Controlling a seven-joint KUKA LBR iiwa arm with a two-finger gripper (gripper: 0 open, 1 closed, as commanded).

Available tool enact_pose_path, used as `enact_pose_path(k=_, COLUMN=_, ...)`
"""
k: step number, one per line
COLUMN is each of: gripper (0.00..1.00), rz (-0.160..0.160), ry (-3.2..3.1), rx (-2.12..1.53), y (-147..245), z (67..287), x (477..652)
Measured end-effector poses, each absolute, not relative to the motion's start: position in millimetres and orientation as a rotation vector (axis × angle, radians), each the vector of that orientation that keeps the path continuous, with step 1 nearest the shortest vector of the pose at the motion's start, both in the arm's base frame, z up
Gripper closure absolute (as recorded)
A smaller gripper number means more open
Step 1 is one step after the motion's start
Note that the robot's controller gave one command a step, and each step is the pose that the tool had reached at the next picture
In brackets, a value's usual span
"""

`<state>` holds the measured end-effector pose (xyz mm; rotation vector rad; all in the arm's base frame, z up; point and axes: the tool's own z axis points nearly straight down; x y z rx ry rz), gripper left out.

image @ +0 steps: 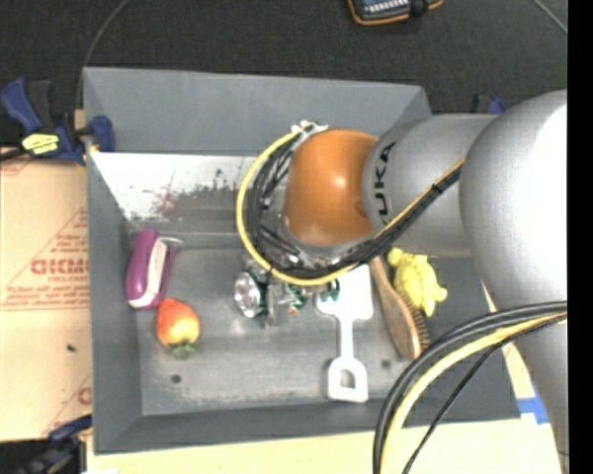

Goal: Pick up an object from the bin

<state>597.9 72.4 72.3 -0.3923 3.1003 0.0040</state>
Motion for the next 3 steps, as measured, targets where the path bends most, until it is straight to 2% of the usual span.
enact_pose_path(k=1, gripper=1.0, rz=0.004, ry=3.101, rx=-0.391, y=72.4, z=72.4, x=597.8)
enact_pose_path(k=3, gripper=1.0, rz=0.004, ry=3.104, rx=-0.382, y=71.6, z=121.1, x=596.8)
